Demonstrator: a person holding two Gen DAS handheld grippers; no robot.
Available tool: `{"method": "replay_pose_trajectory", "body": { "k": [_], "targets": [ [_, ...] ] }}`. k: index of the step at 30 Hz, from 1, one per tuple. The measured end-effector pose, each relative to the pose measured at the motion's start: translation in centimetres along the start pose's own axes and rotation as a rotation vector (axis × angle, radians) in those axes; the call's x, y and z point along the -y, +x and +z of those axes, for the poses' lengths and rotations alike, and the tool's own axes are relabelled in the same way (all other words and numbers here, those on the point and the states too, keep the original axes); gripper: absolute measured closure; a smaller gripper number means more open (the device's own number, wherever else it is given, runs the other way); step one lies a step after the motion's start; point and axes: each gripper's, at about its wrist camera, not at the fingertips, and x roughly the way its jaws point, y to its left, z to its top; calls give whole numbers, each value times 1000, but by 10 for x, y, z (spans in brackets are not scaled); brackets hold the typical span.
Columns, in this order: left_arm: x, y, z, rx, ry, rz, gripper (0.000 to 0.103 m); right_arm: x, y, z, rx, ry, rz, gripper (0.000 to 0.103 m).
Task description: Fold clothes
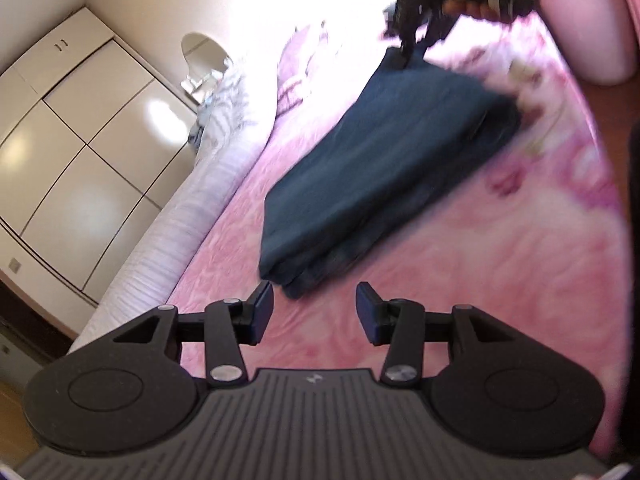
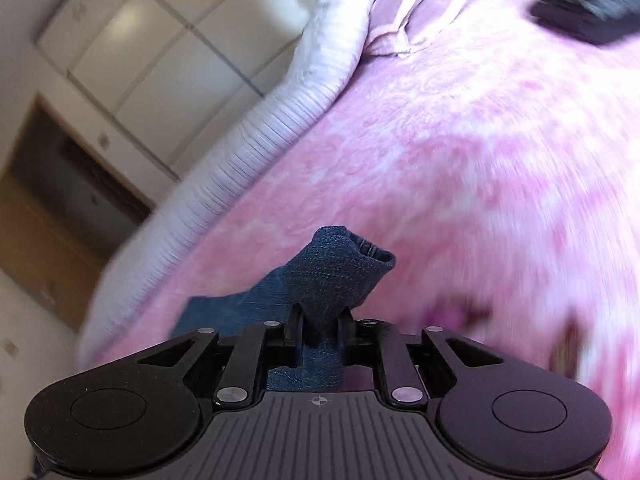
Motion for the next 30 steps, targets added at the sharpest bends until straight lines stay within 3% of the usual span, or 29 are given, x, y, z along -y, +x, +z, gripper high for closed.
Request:
{"method": "replay_pose_trajectory", "body": {
  "k": [3, 6, 8, 10, 11, 12, 15, 17, 19, 20, 21, 22, 23, 24, 26, 28, 30],
  "targets": [
    [1, 22, -3, -23, 112, 42, 50, -9, 5, -9, -31, -110, -92, 67],
    [8, 46, -6, -16, 276, 83, 44, -37, -19, -48, 28, -264, -143, 57],
    [19, 62, -11, 13, 424, 102, 36, -62, -38, -86, 46, -411, -111, 54],
    [30, 78, -17, 43, 571, 96, 34, -92, -55, -132, 59, -609, -81, 44],
    [32, 83, -21, 54, 613, 88, 34, -107, -62, -156, 57, -723, -69, 34],
    [35, 88, -25, 65, 655, 79, 35, -118, -64, -180, 42, -841, -63, 31],
    [32, 101, -27, 90, 712, 86, 34, -145, -56, -236, -22, -1131, -87, 31],
    [26, 109, -25, 102, 731, 72, 29, -154, -35, -253, -55, -1258, -146, 31],
    [23, 115, -25, 107, 742, 50, 31, -161, -11, -259, -73, -1362, -219, 31],
    [20, 118, -25, 102, 740, 36, 38, -165, 0, -261, -86, -1422, -248, 31],
    [18, 123, -24, 83, 732, 14, 51, -168, 10, -263, -99, -1481, -278, 31],
    [15, 127, -24, 65, 723, -8, 55, -170, 19, -264, -109, -1538, -301, 32],
    [16, 127, -24, 55, 721, -18, 62, -170, 25, -263, -114, -1589, -307, 39],
    [16, 126, -24, 45, 717, -28, 66, -169, 30, -261, -122, -1631, -305, 57],
    [22, 106, -15, 33, 687, -45, 70, -161, 29, -251, -141, -1660, -272, 68],
    [27, 85, -6, 21, 658, -62, 72, -155, 21, -241, -147, -1681, -254, 73],
    [39, 56, 9, 10, 622, -91, 73, -151, 5, -230, -136, -1693, -288, 74]
  ]
}}
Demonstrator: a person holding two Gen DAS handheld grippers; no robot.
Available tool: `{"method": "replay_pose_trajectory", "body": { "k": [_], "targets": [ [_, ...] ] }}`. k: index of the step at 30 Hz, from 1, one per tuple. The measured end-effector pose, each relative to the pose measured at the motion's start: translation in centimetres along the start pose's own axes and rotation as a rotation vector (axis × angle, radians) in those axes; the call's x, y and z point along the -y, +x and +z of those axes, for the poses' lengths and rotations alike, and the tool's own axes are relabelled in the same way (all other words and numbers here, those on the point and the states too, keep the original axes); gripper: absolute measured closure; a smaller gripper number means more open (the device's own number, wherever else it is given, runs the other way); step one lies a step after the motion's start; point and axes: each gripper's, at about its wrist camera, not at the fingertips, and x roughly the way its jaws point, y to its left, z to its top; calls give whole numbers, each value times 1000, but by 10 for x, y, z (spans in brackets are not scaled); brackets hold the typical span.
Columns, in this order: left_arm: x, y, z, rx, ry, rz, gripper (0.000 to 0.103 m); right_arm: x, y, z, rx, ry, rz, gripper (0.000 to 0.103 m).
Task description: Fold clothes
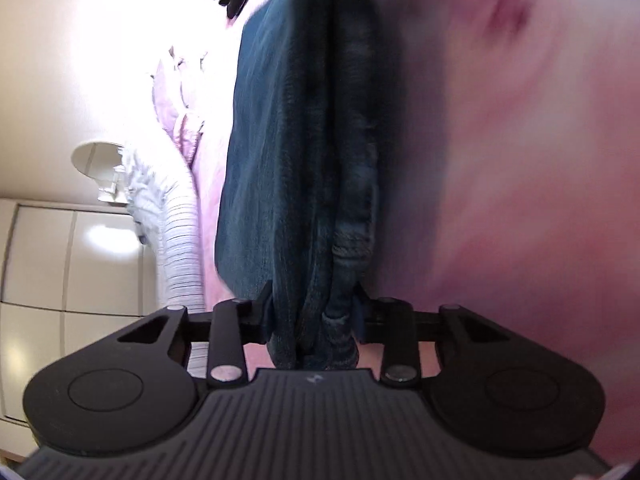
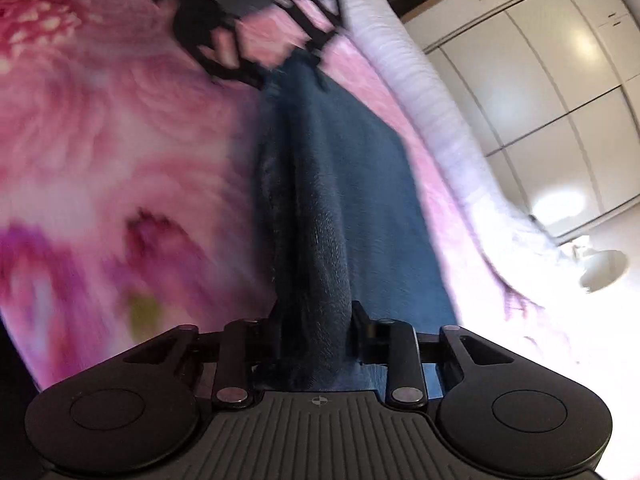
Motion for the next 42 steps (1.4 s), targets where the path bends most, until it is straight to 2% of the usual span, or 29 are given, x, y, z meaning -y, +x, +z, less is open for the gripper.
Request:
{"method": "replay_pose_trajectory", "body": {
  "k": [5, 7, 8, 11, 13, 16, 18, 20, 22, 24, 27, 28, 29, 31, 32, 37, 42],
  "targets": [
    [19, -80, 72, 30, -149, -74, 72, 8, -26, -47, -62, -58, -19, 74],
    [33, -83, 85, 18, -167, -62, 71, 1, -23, -65, -99, -80, -26, 72],
    [40, -84, 91, 12, -175, -56, 69, -1, -20, -71, -104, -68, -19, 67],
    [54, -82, 80, 18, -172, -23, 63, -6, -24, -70, -104, -1, -25, 59],
    [51, -93, 73, 26, -191, -27, 62, -7, -36, -67, -100, 54, -42, 58],
    [28, -111, 62, 50, -312, -71, 62, -9, -63, -70, -69, 163, -86, 57],
    [15, -125, 53, 66, -422, -82, 62, -12, -82, -75, -31, 271, -84, 56],
    [6, -130, 49, 69, -484, -76, 62, -18, -95, -78, 6, 372, -80, 56],
    [2, -128, 52, 70, -475, -62, 62, -27, -104, -76, 28, 426, -63, 55],
    [3, -118, 58, 68, -418, -62, 62, -32, -112, -77, 47, 451, -58, 55],
    [12, -98, 64, 49, -276, -78, 62, -36, -112, -77, 61, 496, -42, 55],
    [15, -91, 66, 41, -228, -87, 65, -37, -111, -77, 64, 506, -38, 55],
    [15, -89, 66, 41, -203, -98, 76, -38, -108, -76, 62, 505, -34, 55],
    [13, -83, 66, 41, -159, -119, 80, -37, -107, -71, 58, 489, -38, 54],
    [4, -83, 64, 44, -195, -118, 87, -36, -107, -68, 56, 477, -43, 52],
    [-32, -84, 50, 61, -359, -121, 88, -32, -103, -61, 49, 481, -77, 42],
    [-19, -84, 41, 76, -412, -159, 88, -36, -85, -49, 41, 402, -87, 39]
  ]
}}
